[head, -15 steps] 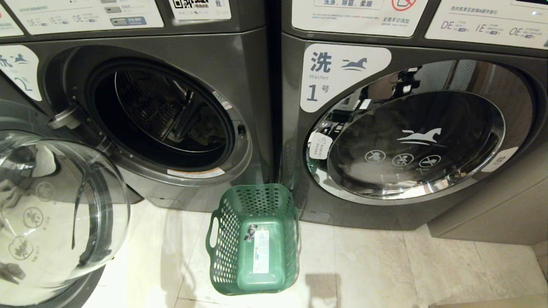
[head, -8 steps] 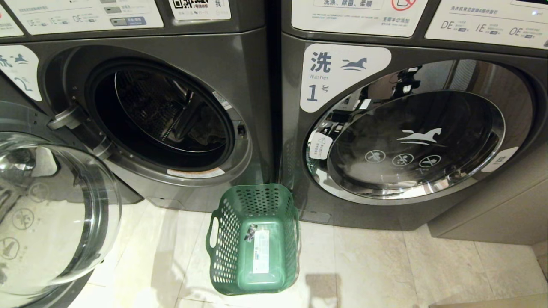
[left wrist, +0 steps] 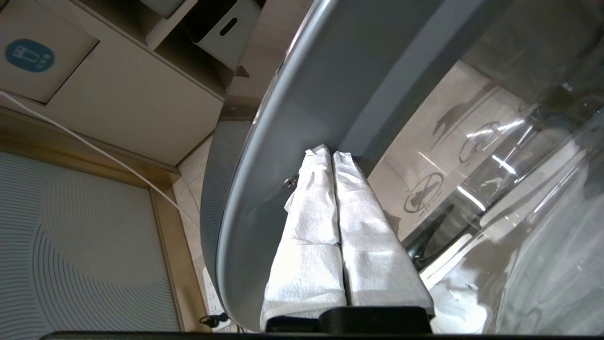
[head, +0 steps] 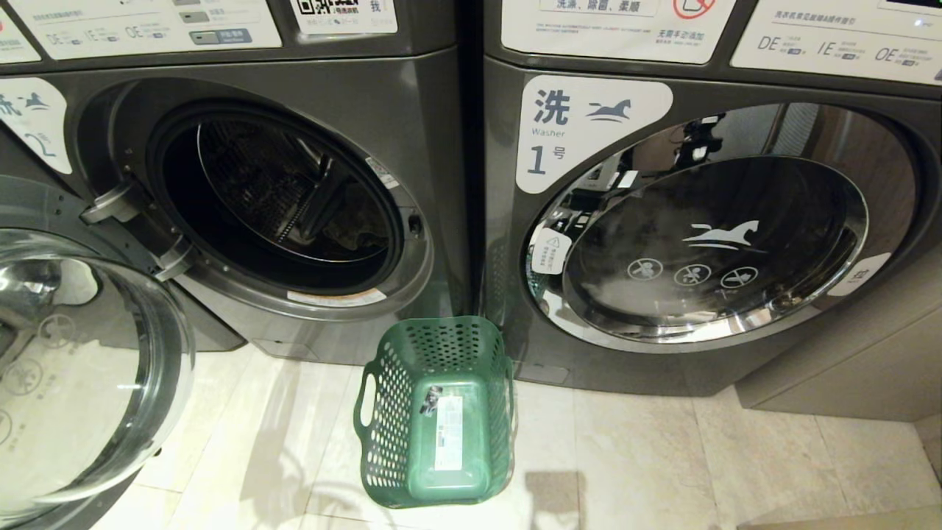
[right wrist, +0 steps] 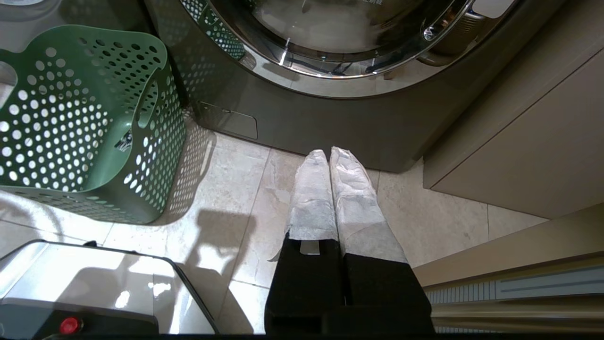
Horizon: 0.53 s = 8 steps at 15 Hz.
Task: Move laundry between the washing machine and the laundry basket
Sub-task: Open the lid of the washing machine
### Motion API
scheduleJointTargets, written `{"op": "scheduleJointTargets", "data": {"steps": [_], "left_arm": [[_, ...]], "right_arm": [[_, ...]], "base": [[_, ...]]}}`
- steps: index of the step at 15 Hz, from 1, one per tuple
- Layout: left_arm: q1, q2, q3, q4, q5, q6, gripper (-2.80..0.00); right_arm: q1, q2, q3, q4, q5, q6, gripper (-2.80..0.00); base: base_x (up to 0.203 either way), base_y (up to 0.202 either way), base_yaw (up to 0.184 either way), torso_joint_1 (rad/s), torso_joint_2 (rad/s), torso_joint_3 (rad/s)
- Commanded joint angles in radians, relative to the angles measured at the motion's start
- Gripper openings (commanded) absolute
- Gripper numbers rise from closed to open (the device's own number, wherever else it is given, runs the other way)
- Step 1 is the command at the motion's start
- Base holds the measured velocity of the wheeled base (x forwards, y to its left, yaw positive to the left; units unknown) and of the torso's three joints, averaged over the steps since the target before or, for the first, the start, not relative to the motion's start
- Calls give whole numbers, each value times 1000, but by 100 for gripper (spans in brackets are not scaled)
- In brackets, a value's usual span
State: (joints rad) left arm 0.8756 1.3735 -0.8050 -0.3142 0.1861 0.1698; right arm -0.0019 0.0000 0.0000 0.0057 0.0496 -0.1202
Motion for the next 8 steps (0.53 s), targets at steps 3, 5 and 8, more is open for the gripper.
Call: {"op": "scheduleJointTargets", "data": {"steps": [3, 5, 8], "left_arm": [[54, 77, -45, -14, -20, 1, -280], [67, 92, -61, -14, -22, 0, -280], [77, 99, -76, -14, -24, -1, -280]], "right_arm": [[0, 0, 0, 0, 1, -1, -280], [0, 0, 0, 0, 1, -1, -280], [0, 0, 0, 0, 1, -1, -280]], "base": [[0, 0, 0, 0, 0, 0], [0, 0, 0, 0, 0, 0], [0, 0, 0, 0, 0, 0]]}}
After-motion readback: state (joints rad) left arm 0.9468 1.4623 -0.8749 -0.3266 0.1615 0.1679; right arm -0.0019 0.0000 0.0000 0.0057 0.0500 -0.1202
